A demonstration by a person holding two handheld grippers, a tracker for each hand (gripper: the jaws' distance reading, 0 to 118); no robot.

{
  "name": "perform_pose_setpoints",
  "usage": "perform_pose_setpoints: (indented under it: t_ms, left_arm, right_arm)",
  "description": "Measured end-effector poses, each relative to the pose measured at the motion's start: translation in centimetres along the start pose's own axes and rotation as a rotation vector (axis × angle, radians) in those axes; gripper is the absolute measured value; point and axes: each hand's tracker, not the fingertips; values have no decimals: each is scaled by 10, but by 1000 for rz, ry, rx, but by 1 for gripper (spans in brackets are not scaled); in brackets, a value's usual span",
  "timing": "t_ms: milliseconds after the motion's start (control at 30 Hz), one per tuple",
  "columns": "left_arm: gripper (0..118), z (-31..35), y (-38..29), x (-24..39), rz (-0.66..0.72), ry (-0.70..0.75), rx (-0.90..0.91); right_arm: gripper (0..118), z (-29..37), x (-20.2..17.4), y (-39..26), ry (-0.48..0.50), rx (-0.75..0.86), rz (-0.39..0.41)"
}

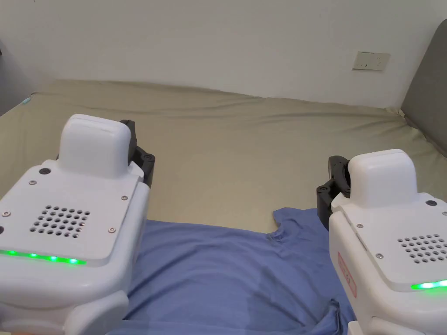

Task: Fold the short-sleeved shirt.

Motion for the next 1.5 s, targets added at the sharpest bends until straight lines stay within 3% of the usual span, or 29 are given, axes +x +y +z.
perform_pose_setpoints:
  t_ms: [300,533,667,700,733,767,800,833,867,1067,1133,1267,1333,1367,1400,1500]
  left_arm:
    - [0,-27,-31,-4,-9,-20,-121]
    - [0,-98,-153,-18,46,-112,-541]
    - [1,-155,-228,-39,68,-39,-742]
    - [14,-168,-239,-46,93,-22,-762]
    - [39,-184,-252,-53,117,-9,-779]
    - [81,-199,-260,-58,128,4,-821]
    - [104,-214,-267,-62,130,-2,-840]
    - [115,-228,-272,-67,130,-7,-818]
    - [116,-243,-276,-70,129,-1,-807]
    - [116,-319,-313,-87,151,81,-893]
    - [110,-332,-322,-90,144,77,-909]
    - [75,-337,-332,-84,44,25,-938]
    - [39,-332,-327,-73,8,-16,-888]
    - [10,-331,-324,-67,-27,-61,-885]
    - [3,-331,-322,-58,-50,-112,-895]
    - [3,-325,-317,-45,-212,-87,-904]
  right_arm:
    - [2,-18,-2,-18,-10,-53,-1]
    - [2,-52,11,-61,-13,-176,-52]
    - [2,-77,28,-91,-36,-265,-80]
    - [2,-82,31,-96,-43,-286,-91]
    - [2,-90,36,-101,-53,-313,-107]
    - [2,-98,41,-104,-57,-329,-120]
    - [2,-104,44,-108,-61,-337,-125]
    - [2,-108,44,-108,-68,-343,-123]
    - [2,-115,46,-111,-75,-351,-120]
    - [2,-135,53,-126,-97,-412,-100]
    - [2,-138,53,-131,-100,-436,-84]
    - [3,-141,49,-142,-105,-478,-77]
    - [3,-142,43,-148,-96,-495,-76]
    - [3,-143,40,-151,-89,-505,-71]
    - [3,-144,37,-154,-83,-513,-67]
    - [3,-147,36,-160,-50,-531,-59]
